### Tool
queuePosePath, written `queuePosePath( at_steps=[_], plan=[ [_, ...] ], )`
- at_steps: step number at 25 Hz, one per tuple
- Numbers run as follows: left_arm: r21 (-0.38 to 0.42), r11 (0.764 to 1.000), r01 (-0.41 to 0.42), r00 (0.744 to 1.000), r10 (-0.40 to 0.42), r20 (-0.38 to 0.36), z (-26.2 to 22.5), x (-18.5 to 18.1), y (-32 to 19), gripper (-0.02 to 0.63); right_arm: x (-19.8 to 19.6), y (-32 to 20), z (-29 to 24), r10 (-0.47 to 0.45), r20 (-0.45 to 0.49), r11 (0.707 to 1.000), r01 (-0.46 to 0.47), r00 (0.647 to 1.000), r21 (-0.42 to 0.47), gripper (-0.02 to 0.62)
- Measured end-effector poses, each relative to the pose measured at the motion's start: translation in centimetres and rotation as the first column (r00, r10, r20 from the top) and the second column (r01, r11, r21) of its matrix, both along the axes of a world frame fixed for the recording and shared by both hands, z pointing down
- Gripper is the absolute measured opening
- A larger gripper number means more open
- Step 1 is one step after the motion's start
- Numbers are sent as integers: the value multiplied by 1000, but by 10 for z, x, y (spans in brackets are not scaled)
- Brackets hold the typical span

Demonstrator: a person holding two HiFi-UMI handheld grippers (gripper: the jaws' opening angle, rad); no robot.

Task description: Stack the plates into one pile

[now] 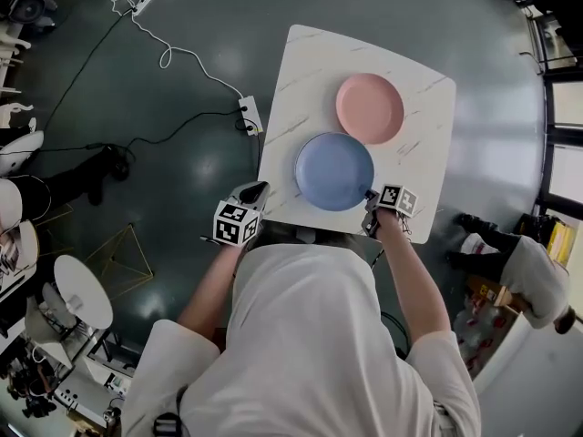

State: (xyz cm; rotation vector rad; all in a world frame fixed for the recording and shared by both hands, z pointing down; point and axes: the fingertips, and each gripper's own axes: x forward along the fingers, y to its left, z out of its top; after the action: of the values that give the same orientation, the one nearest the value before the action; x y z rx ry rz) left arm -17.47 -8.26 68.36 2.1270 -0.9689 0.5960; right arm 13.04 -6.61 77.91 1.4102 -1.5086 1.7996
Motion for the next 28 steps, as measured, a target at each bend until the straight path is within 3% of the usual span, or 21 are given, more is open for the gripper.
queuePosePath(
  at_steps=[5,11,17,28],
  plan=[
    [12,999,-46,999,46,3,1,7,-9,14,0,1,-3,7,30,1000,-7,1000,8,112],
    [13,995,-94,996,95,-4,2,13,-8,15,9,8,-10,45,15,998,-45,999,41,117],
    [28,990,-140,990,140,-11,0,28,-11,14,8,6,-25,67,85,992,-76,994,104,117],
    [28,982,-188,982,189,-12,-5,50,-15,14,17,10,-36,82,90,985,-94,993,147,117]
  ],
)
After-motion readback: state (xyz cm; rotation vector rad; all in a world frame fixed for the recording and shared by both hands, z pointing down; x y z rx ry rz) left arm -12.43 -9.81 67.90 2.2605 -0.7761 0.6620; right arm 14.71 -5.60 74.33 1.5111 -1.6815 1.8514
